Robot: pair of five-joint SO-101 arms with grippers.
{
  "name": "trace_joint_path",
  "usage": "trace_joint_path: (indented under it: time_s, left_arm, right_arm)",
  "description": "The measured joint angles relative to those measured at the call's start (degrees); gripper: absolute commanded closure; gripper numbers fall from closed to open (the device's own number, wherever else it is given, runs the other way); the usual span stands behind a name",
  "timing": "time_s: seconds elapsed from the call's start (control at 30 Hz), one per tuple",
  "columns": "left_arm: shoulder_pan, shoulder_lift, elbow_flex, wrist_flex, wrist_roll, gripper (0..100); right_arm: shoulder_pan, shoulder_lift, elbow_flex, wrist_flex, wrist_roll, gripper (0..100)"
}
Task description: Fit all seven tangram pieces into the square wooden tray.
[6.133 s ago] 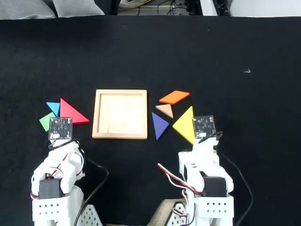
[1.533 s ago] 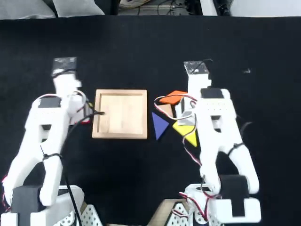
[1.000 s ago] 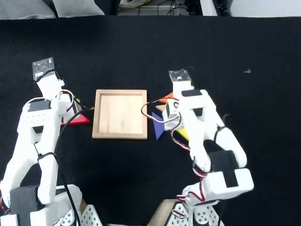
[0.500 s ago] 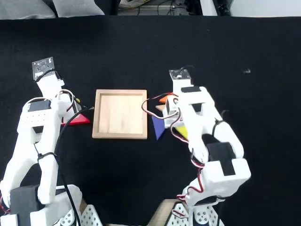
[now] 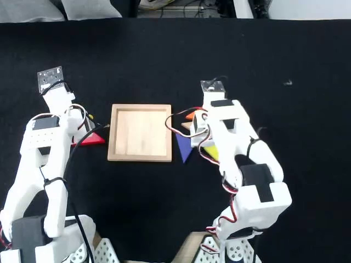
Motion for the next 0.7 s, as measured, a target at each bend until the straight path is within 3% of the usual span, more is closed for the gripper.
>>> trace_joint_path:
  time_s: [0.2, 0.7]
  left_arm:
    - [0.0, 0.0, 0.0, 0.0, 0.0, 83]
    - [0.9, 0.1, 0.7, 0.0, 0.0, 83]
  right_arm:
    - [0.4, 0.0, 0.0, 0.0, -1.1, 81.5]
    - [0.9, -0.8, -0.3, 0.1, 0.4, 81.8]
